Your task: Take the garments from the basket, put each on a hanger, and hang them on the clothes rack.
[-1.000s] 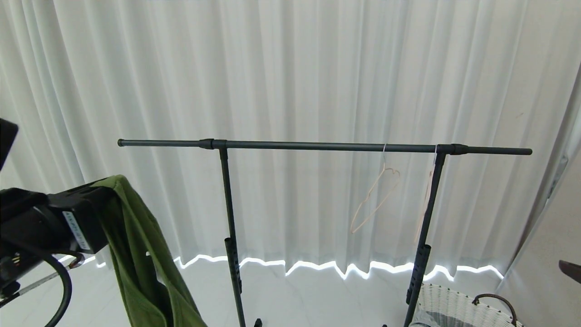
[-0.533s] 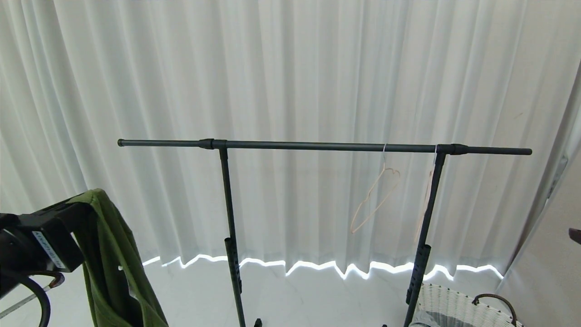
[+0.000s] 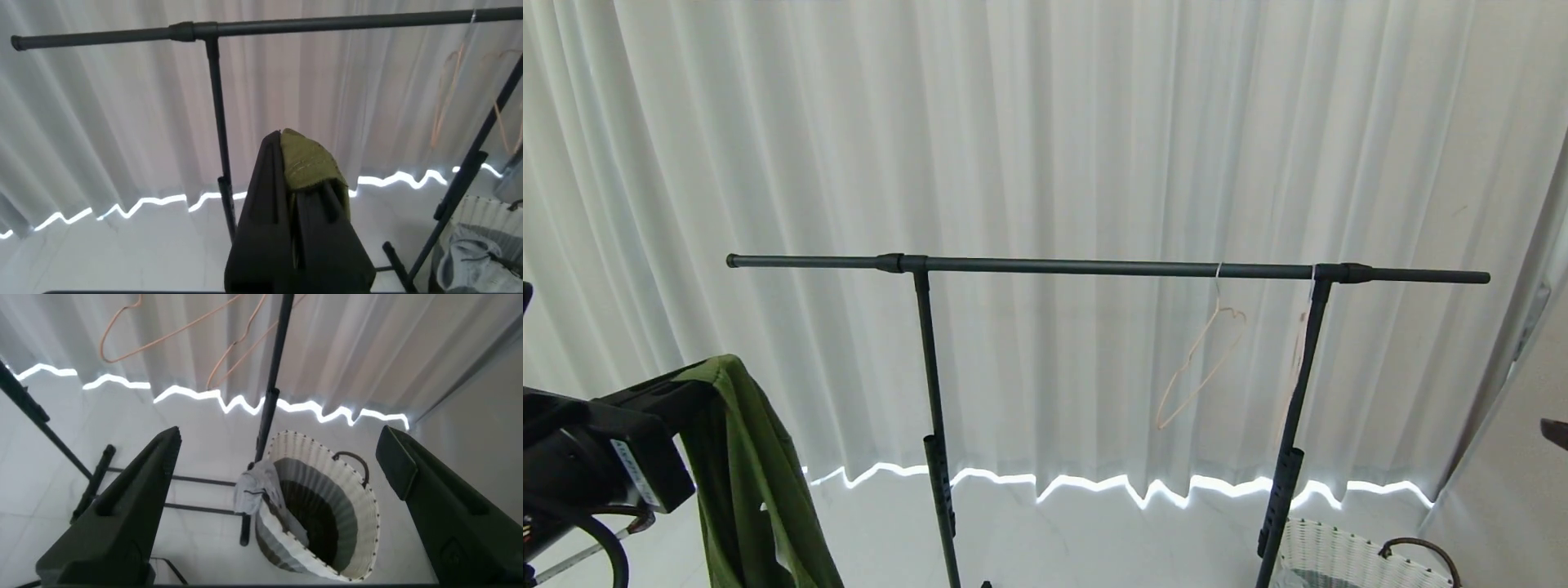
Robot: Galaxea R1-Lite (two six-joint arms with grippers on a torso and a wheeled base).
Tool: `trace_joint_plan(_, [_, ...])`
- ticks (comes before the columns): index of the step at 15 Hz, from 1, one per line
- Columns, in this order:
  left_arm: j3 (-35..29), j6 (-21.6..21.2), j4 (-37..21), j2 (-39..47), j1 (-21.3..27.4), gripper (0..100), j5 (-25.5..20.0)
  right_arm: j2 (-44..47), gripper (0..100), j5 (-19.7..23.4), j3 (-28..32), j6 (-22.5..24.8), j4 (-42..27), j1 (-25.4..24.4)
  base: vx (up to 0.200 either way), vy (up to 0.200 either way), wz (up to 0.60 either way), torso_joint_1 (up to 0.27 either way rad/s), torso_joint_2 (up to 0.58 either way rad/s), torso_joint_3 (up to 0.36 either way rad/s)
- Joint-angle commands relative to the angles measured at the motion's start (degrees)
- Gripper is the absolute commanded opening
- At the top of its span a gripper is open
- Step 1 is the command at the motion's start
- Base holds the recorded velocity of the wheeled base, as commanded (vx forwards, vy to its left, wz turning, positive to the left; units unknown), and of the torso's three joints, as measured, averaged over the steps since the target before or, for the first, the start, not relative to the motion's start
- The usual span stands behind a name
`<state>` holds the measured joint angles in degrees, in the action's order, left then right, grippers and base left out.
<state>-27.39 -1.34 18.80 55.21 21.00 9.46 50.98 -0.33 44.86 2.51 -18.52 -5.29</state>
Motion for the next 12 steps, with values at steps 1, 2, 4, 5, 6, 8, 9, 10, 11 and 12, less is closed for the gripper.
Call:
trace_joint_plan(1, [0.06, 0.02, 0.01, 0.42, 0.0, 0, 0.03, 0.96, 100, -0.02, -0.04, 0.04, -0.03, -0.07, 0.2, 0.0, 0.0, 0.017, 0.01, 0.002])
trace_joint_plan(2, [0.06, 0.02, 0.01, 0.42, 0.0, 0, 0.03, 1.49, 100, -0.02, -0.21, 0.04, 0.06, -0.07, 0.2, 0.0, 0.0, 0.017, 0.01, -0.002])
trace_joint_plan(4, [0.41, 0.02, 0.01, 0.51, 0.0, 0, 0.03, 2.54, 100, -0.02, -0.56, 0.04, 0.15, -0.16, 0.2, 0.0, 0.0, 0.002, 0.0, 0.002])
trace_joint_plan(5, [0.67, 0.02, 0.01, 0.78, 0.0, 0, 0.03, 2.9, 100, -0.02, -0.92, 0.04, 0.15, -0.07, 0.2, 0.0, 0.0, 0.002, 0.01, 0.012])
trace_joint_plan(6, [0.76, 0.02, 0.01, 0.95, 0.0, 0, 0.03, 3.07, 100, -0.02, -1.18, 0.04, 0.15, -0.16, 0.2, 0.0, 0.0, 0.002, 0.0, 0.002])
trace_joint_plan(8, [0.85, 0.11, 0.01, 1.48, 0.0, 0, 0.03, 3.16, 100, -0.02, -2.76, 0.04, 0.24, -0.16, 0.2, 0.0, 0.0, 0.005, 0.0, 0.005])
trace_joint_plan(9, [1.03, 0.02, 0.01, 1.48, 0.0, 0, 0.03, 3.16, 100, -0.02, -3.55, 0.04, 0.24, -0.16, 0.2, 0.0, 0.0, 0.002, 0.01, -0.002])
trace_joint_plan(10, [1.29, 0.02, 0.01, 1.48, 0.0, 0, 0.03, 3.16, 100, -0.02, -4.52, 0.04, 0.24, -0.16, 0.2, 0.0, 0.0, 0.002, 0.0, 0.002])
trace_joint_plan(11, [1.29, 0.02, 0.01, 1.39, 0.0, 0, 0.03, 3.16, 100, -0.11, -5.31, 0.04, 0.32, -0.16, 0.2, 0.0, 0.0, 0.002, 0.01, 0.002])
trace_joint_plan(12, [1.38, 0.02, 0.01, 1.39, 0.0, 0, 0.03, 3.25, 100, -0.11, -5.84, -0.05, 0.41, -0.16, 0.2, 0.0, 0.0, 0.002, 0.0, 0.002])
